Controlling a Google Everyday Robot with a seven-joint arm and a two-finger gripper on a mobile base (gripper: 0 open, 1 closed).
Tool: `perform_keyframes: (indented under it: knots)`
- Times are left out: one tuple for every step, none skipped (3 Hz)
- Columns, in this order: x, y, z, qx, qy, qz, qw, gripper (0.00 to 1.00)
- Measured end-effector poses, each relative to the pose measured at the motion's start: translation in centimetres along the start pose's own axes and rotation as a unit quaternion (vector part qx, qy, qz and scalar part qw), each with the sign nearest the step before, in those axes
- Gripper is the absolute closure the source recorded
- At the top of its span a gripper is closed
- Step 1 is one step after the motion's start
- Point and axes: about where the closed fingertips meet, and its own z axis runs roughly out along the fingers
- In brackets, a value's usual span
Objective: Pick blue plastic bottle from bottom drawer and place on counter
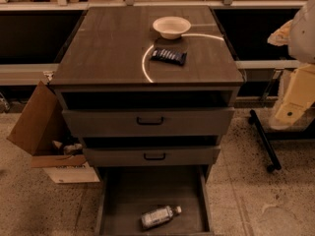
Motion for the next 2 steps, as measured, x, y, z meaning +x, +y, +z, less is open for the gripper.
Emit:
perform_keyframes:
  knots:
    - [-0.1,0.1,0.0,0.002,-0.002,-0.001,1.0,0.0]
    - [-0.4,1.7,2.5,-0.022,-0.033,-0.003,0.9992,0.0]
